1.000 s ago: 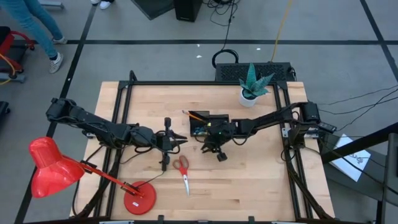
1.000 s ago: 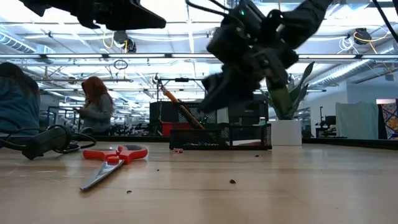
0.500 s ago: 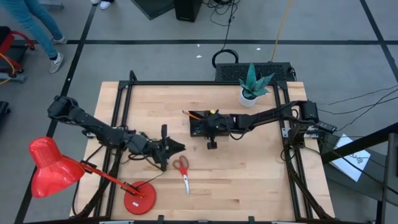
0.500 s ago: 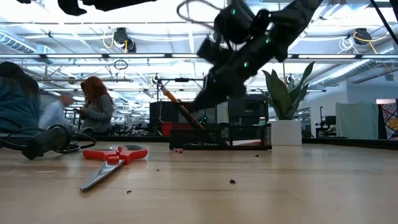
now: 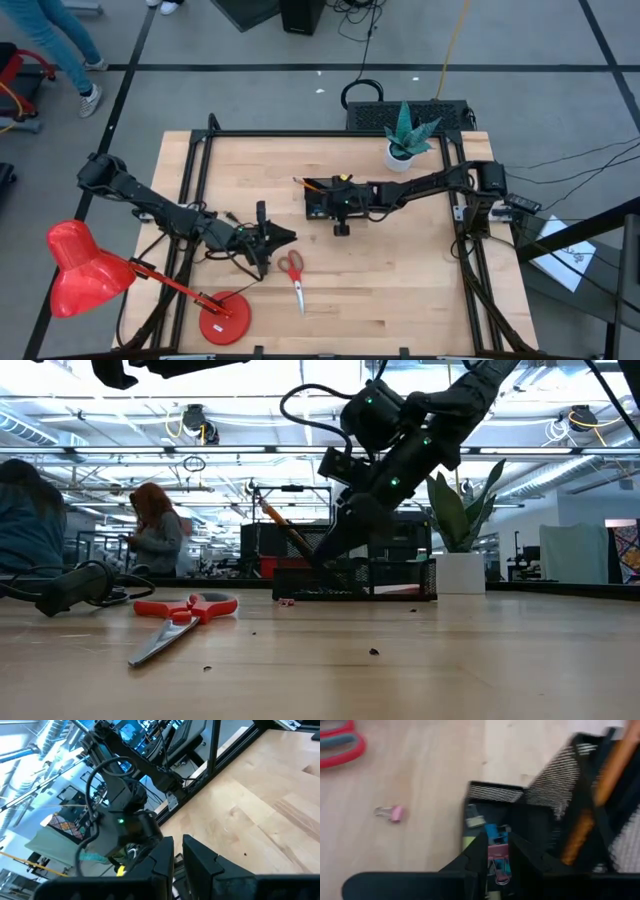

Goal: Pick and place office supplies into organizer
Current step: Put the pink binder clip into the black desk organizer

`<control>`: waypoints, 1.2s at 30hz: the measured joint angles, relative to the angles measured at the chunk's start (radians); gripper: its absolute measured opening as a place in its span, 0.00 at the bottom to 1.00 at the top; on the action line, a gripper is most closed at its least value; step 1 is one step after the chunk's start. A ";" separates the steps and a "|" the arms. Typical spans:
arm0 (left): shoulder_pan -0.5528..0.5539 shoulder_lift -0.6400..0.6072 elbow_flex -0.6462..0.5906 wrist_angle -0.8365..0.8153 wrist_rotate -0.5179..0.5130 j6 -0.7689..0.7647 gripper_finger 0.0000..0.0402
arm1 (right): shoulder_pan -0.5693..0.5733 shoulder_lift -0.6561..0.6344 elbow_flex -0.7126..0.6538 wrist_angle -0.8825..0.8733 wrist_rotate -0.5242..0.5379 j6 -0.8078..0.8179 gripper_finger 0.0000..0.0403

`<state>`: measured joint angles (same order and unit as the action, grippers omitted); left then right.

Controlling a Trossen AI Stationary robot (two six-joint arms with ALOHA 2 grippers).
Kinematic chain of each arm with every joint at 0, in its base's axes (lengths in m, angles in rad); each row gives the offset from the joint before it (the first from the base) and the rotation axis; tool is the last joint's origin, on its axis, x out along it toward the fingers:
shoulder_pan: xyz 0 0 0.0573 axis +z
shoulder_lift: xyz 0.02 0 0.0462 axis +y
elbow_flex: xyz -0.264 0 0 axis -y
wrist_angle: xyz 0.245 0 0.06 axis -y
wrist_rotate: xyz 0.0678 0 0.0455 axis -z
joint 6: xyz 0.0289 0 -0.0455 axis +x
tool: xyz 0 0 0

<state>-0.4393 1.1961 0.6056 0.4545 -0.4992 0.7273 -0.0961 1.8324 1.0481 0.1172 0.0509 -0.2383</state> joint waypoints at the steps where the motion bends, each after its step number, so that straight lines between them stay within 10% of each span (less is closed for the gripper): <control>1: 0.000 0.000 0.000 0.000 0.000 0.000 0.12 | -0.002 0.000 0.000 0.004 0.000 0.001 0.15; 14: 0.000 0.000 0.000 -0.001 0.000 -0.023 0.12 | -0.003 0.000 -0.008 -0.017 -0.059 0.032 0.17; 27: 0.000 0.000 0.000 -0.002 0.000 -0.032 0.12 | 0.004 -0.008 -0.008 0.034 -0.017 0.040 0.45; 36: 0.000 0.000 0.000 -0.060 0.000 -0.169 0.12 | 0.131 -0.185 0.014 0.002 0.085 -0.016 0.41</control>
<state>-0.4393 1.1961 0.6056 0.3946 -0.4992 0.5583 0.0349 1.6472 1.0622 0.1191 0.1355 -0.2541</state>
